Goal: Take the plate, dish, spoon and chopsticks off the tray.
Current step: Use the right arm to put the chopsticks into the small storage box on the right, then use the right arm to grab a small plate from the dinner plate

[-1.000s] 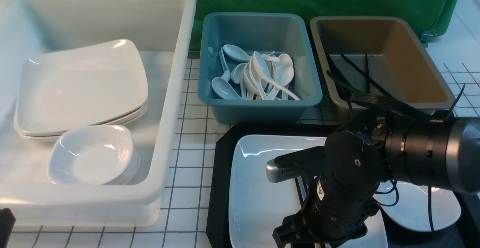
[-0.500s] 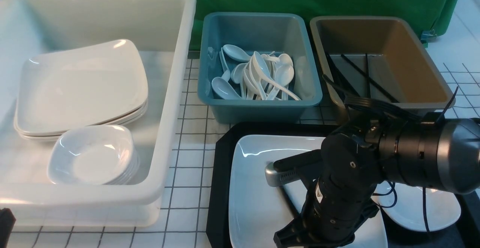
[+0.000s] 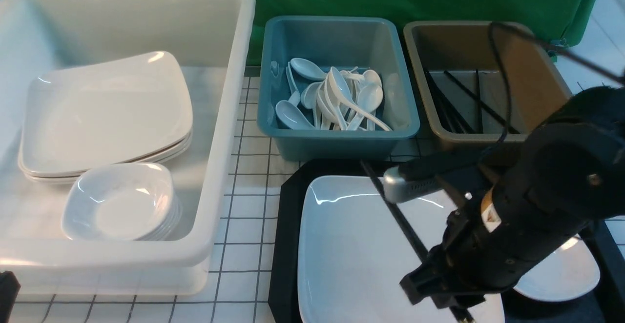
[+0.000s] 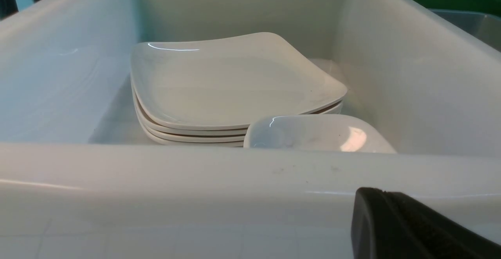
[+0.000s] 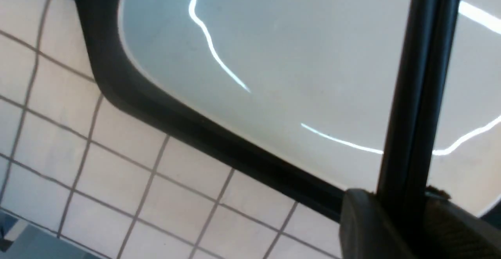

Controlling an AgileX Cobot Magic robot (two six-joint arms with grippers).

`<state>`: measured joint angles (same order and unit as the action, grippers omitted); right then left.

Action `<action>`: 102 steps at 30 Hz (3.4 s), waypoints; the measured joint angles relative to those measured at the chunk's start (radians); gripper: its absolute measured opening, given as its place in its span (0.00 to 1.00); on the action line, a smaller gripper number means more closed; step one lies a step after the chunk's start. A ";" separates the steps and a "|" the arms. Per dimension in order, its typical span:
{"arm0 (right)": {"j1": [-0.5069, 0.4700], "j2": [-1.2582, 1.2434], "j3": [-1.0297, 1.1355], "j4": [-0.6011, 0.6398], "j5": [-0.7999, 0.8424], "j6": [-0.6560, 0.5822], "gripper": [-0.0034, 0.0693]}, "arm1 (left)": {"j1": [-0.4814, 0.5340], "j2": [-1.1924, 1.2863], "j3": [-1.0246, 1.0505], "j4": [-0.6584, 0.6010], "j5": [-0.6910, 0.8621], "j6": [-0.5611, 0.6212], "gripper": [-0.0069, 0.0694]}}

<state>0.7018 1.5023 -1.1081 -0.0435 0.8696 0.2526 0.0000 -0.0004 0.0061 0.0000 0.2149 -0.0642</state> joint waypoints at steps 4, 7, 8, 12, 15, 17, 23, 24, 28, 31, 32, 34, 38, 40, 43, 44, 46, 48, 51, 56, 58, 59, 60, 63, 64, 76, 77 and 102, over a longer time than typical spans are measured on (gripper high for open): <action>-0.145 -0.004 -0.068 -0.006 -0.025 -0.061 0.29 | 0.000 0.000 0.000 0.000 0.000 0.000 0.12; -0.248 0.026 -0.126 -0.011 -0.094 -0.096 0.29 | 0.000 0.000 0.000 0.000 0.000 0.000 0.12; -0.294 0.051 -0.160 -0.013 -0.140 -0.117 0.29 | 0.000 0.000 0.000 0.000 0.000 0.000 0.12; -0.403 0.160 -0.296 -0.015 -0.260 -0.169 0.29 | 0.000 0.000 0.000 0.000 0.000 0.000 0.12; -0.451 0.242 -0.388 -0.016 -0.309 -0.184 0.29 | 0.000 0.000 0.000 0.000 0.000 0.000 0.12; -0.480 0.322 -0.457 -0.016 -0.377 -0.186 0.29 | 0.000 0.000 0.000 0.000 0.000 0.000 0.12; -0.520 0.472 -0.495 -0.015 -0.610 -0.187 0.29 | 0.000 0.000 0.000 0.000 0.000 0.000 0.12; -0.524 0.495 -0.495 -0.015 -0.644 -0.187 0.29 | 0.000 0.000 0.000 0.000 0.000 0.000 0.12; -0.528 0.567 -0.496 -0.015 -0.698 -0.187 0.30 | 0.000 0.000 0.000 0.000 0.000 0.000 0.12; -0.528 0.600 -0.496 -0.014 -0.678 -0.187 0.32 | 0.000 0.000 0.000 0.000 0.000 0.000 0.12; -0.528 0.604 -0.496 -0.014 -0.662 -0.187 0.33 | 0.000 0.000 0.000 0.000 0.000 0.000 0.12; -0.528 0.607 -0.496 -0.014 -0.633 -0.185 0.38 | 0.000 0.000 0.000 0.000 0.000 0.000 0.12; -0.528 0.606 -0.497 -0.012 -0.538 -0.154 0.45 | 0.000 0.000 0.000 0.000 0.000 0.000 0.12; -0.528 0.600 -0.497 -0.012 -0.487 -0.148 0.45 | 0.000 0.000 0.000 0.000 0.000 0.000 0.12; -0.528 0.559 -0.497 -0.012 -0.343 -0.153 0.40 | 0.000 0.000 0.000 0.000 0.000 0.000 0.12; -0.528 0.555 -0.497 -0.012 -0.343 -0.153 0.40 | 0.000 0.000 0.000 0.000 0.000 0.000 0.12; -0.528 0.496 -0.501 -0.013 -0.224 -0.184 0.30 | 0.000 0.000 0.000 0.000 0.000 0.000 0.12; -0.528 0.438 -0.506 -0.013 -0.126 -0.220 0.22 | 0.000 0.000 0.000 0.000 0.000 0.000 0.12; -0.528 0.347 -0.512 -0.013 0.003 -0.259 0.10 | 0.000 0.000 0.000 0.000 0.000 0.000 0.12; -0.528 0.186 -0.518 -0.011 0.218 -0.288 0.09 | 0.000 0.000 0.000 0.000 0.000 0.000 0.12; -0.528 0.132 -0.511 -0.009 0.260 -0.290 0.09 | 0.000 0.000 0.000 0.000 0.000 0.000 0.12; -0.528 0.104 -0.499 -0.009 0.260 -0.290 0.09 | 0.000 0.000 0.000 0.000 0.000 0.000 0.12; -0.528 0.073 -0.483 -0.009 0.260 -0.288 0.09 | 0.000 0.000 0.000 0.000 0.000 0.000 0.12; -0.528 -0.028 -0.403 -0.007 0.260 -0.286 0.09 | 0.000 0.000 0.000 0.000 0.000 0.000 0.12; -0.528 -0.044 -0.388 -0.007 0.260 -0.286 0.09 | 0.000 0.000 0.000 0.000 0.000 0.000 0.12; -0.528 -0.480 0.152 0.032 0.190 -0.259 0.11 | 0.000 0.000 0.000 0.000 0.000 0.000 0.12; -0.528 -0.492 0.196 0.050 0.172 -0.286 0.13 | 0.000 0.000 0.000 0.000 0.000 0.000 0.12; -0.049 0.022 0.407 -0.607 -0.206 -0.100 0.72 | 0.000 0.000 0.000 0.000 0.000 0.000 0.12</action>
<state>0.6528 1.5238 -0.7014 -0.6504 0.6640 0.1526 0.0000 -0.0004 0.0061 0.0000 0.2149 -0.0642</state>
